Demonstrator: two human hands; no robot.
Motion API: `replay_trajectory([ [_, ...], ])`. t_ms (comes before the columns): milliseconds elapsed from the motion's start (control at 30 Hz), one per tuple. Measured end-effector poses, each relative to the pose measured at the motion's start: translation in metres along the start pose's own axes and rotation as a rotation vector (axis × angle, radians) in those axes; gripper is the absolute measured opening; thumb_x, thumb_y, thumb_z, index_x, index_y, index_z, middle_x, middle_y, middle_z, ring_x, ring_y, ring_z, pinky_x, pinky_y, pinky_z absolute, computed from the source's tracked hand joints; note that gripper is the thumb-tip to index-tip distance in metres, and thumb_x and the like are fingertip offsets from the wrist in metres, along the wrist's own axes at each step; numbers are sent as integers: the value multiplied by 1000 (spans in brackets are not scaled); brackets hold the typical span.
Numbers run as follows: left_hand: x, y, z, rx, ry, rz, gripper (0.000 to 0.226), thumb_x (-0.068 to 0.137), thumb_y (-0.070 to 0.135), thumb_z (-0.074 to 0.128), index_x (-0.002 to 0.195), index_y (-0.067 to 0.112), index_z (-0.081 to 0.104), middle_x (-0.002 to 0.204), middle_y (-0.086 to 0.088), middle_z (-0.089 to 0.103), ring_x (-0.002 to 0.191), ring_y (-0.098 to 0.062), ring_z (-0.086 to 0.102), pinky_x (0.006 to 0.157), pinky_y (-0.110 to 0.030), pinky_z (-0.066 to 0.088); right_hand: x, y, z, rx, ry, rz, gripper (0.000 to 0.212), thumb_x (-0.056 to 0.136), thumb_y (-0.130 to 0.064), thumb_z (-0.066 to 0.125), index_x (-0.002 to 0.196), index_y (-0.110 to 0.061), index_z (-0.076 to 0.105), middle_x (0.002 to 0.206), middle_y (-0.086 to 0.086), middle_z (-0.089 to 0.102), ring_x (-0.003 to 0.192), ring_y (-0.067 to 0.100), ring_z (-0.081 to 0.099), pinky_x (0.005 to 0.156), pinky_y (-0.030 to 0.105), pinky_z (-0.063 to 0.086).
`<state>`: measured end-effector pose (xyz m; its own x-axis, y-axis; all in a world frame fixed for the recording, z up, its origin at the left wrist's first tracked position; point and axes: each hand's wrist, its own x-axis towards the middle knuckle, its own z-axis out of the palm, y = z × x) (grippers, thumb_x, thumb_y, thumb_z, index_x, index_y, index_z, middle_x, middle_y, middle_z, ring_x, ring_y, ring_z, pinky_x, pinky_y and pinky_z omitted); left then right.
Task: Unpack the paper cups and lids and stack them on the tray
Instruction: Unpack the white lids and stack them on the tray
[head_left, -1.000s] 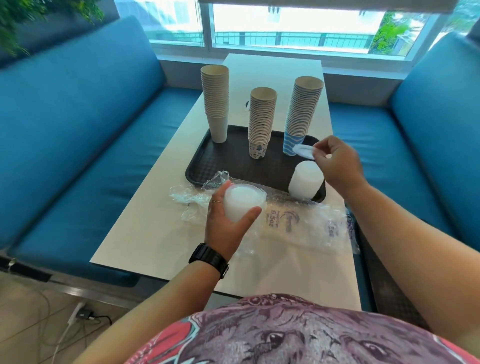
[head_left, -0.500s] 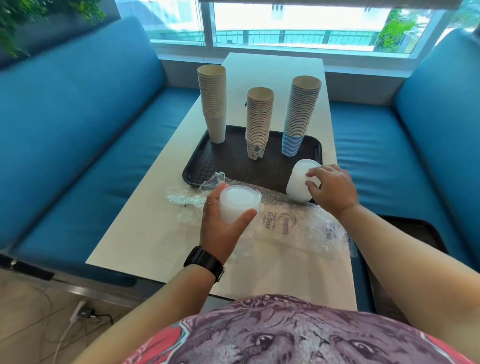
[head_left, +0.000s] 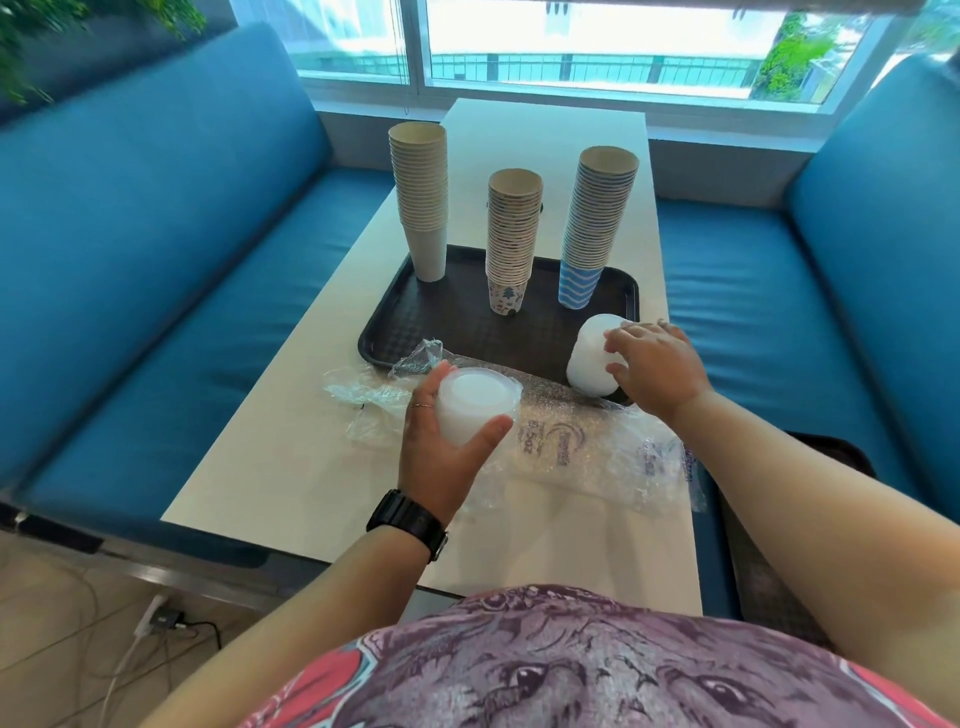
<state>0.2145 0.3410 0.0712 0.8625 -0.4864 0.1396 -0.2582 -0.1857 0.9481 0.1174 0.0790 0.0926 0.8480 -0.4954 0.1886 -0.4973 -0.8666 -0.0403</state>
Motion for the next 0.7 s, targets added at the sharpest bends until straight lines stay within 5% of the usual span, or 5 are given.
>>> replay_trajectory([
  [333, -6, 4, -3, -23, 22, 14, 85, 61, 63, 71, 136, 37, 39, 137, 7, 47, 125, -14, 48, 107, -40, 44, 1, -3, -6, 22, -101, 19, 41, 90, -27, 61, 129, -17, 54, 138, 4, 54, 125, 27, 53, 119, 44, 16],
  [467, -8, 5, -6, -23, 22, 12, 89, 61, 64, 71, 139, 31, 42, 137, 6, 47, 124, -15, 48, 106, -39, 46, -4, -18, -14, 139, 20, 8, 45, 90, -25, 62, 133, -15, 55, 141, 6, 52, 133, 27, 45, 118, 44, 17],
  [600, -11, 6, -7, -8, 20, 20, 94, 61, 64, 70, 142, 26, 41, 139, 4, 46, 124, -15, 47, 105, -37, 46, -15, -51, -28, 487, 129, 131, 33, 91, -25, 61, 124, -18, 61, 131, 0, 57, 118, 19, 54, 97, 32, 42],
  [700, -12, 7, -7, -5, 19, 33, 94, 62, 64, 70, 142, 26, 40, 140, 4, 45, 126, -15, 47, 106, -39, 45, -25, -79, -41, 725, 64, 194, 23, 93, -26, 61, 114, -20, 67, 115, -5, 63, 103, 10, 57, 80, 16, 40],
])
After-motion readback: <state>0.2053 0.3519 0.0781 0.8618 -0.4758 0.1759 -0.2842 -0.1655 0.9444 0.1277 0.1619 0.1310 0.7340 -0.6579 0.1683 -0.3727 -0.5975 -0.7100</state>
